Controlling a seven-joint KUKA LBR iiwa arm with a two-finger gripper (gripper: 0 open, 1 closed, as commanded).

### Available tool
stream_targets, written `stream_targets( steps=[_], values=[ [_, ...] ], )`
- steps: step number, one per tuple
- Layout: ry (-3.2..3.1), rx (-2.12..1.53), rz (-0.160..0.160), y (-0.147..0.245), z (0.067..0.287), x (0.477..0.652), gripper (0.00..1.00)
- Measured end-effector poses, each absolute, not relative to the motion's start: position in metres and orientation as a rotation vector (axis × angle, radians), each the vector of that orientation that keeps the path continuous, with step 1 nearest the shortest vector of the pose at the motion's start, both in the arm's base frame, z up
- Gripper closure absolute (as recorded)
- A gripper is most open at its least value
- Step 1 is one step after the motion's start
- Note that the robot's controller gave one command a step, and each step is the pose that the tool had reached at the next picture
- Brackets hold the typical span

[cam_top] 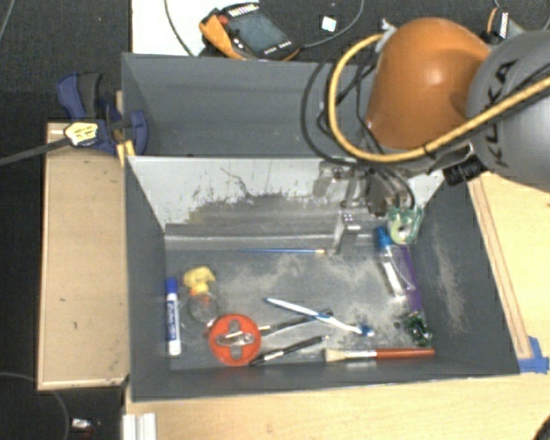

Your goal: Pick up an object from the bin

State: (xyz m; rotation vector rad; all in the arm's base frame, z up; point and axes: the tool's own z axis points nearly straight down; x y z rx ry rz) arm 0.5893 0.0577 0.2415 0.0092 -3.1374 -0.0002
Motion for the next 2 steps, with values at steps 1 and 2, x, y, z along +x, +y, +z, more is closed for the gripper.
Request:
stream_targets(
  steps=[1,2],
  values=[
    [-3.146,0.005,-0.002,0.057,0.246,0.591,0.00],
    [-3.149,-0.057,-0.004,0.076,0.112,0.525,0.00]
  ],
)
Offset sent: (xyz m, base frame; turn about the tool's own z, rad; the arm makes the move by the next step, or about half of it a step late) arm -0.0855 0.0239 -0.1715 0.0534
